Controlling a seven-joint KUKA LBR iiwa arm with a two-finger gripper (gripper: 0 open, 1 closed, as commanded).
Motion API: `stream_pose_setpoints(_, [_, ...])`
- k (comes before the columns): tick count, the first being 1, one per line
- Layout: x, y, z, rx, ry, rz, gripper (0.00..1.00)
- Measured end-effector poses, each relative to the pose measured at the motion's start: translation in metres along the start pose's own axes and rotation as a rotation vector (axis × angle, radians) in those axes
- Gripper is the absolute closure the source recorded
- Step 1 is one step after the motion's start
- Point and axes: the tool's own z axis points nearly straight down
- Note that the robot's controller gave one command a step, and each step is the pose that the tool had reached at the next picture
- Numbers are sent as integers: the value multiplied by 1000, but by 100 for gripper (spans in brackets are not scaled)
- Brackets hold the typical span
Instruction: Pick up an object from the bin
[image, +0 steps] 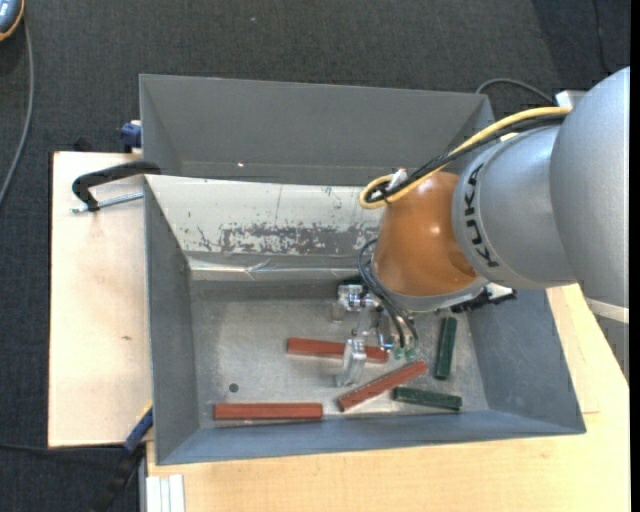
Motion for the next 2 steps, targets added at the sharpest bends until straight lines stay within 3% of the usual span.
stream_pose_setpoints(1, [-6,1,19,-2,-28,23,100])
stream_pose_setpoints(2, [-5,1,18,-2,-28,24,100])
